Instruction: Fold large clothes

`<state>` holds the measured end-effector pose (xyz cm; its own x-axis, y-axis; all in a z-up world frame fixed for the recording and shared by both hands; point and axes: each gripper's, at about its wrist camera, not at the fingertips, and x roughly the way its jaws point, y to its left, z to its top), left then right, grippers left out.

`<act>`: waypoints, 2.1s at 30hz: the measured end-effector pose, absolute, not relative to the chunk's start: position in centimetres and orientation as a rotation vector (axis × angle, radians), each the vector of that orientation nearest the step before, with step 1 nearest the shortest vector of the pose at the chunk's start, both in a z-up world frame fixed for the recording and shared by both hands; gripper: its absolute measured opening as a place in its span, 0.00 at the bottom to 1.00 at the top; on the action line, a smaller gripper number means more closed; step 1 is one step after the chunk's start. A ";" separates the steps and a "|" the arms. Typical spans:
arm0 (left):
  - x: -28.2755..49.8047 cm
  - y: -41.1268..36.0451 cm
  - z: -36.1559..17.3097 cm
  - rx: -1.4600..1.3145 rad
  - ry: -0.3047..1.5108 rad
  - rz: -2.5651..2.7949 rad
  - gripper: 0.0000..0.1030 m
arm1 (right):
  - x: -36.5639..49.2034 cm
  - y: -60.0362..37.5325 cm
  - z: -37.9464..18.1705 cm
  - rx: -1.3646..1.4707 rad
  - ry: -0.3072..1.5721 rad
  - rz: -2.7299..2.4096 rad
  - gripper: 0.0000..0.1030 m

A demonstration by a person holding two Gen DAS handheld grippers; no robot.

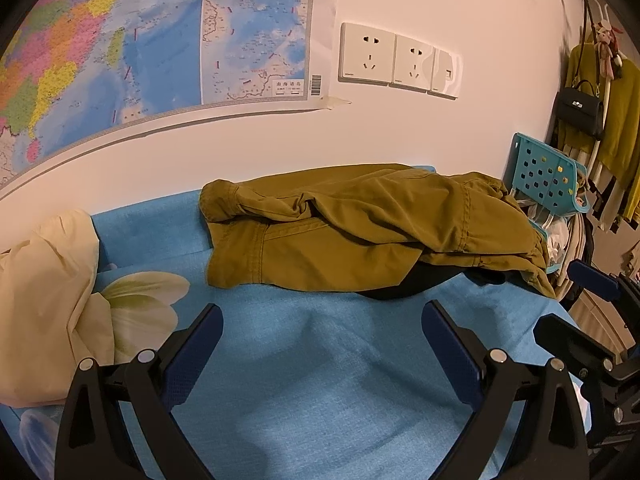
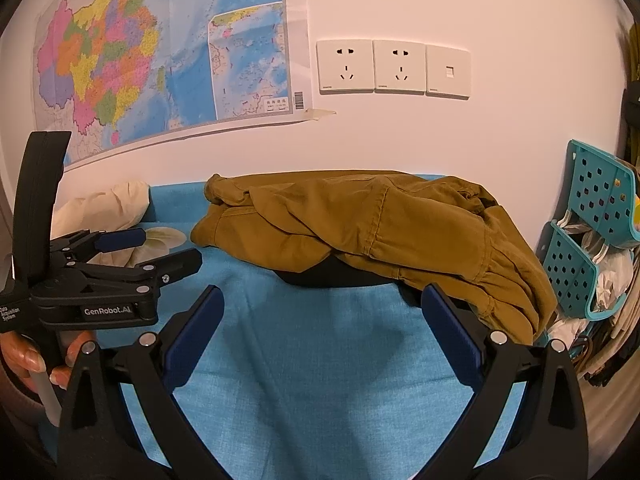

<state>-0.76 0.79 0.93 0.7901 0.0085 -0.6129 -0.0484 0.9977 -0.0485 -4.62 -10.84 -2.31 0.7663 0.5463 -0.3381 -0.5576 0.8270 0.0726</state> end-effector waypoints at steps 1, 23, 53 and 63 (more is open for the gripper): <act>-0.8 0.8 0.9 -0.063 0.659 0.032 0.93 | -4.6 -10.8 -2.3 -0.034 0.359 0.600 0.95; -1.0 0.8 0.9 -0.066 0.654 0.032 0.93 | -4.8 -10.7 -2.2 -0.033 0.359 0.607 0.95; -0.4 1.4 1.4 -0.066 0.670 0.050 0.93 | -3.8 -9.1 -0.6 -0.125 0.316 0.644 0.95; 3.4 4.4 -0.4 -0.067 0.727 0.131 0.93 | 1.7 -3.0 -0.6 -0.338 0.341 0.660 0.90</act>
<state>3.40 4.42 -0.44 0.7392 0.0959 -0.6666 -0.1423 0.9897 -0.0155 1.72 -2.98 -0.59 0.7390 0.5345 -0.4100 -0.6437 0.7399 -0.1957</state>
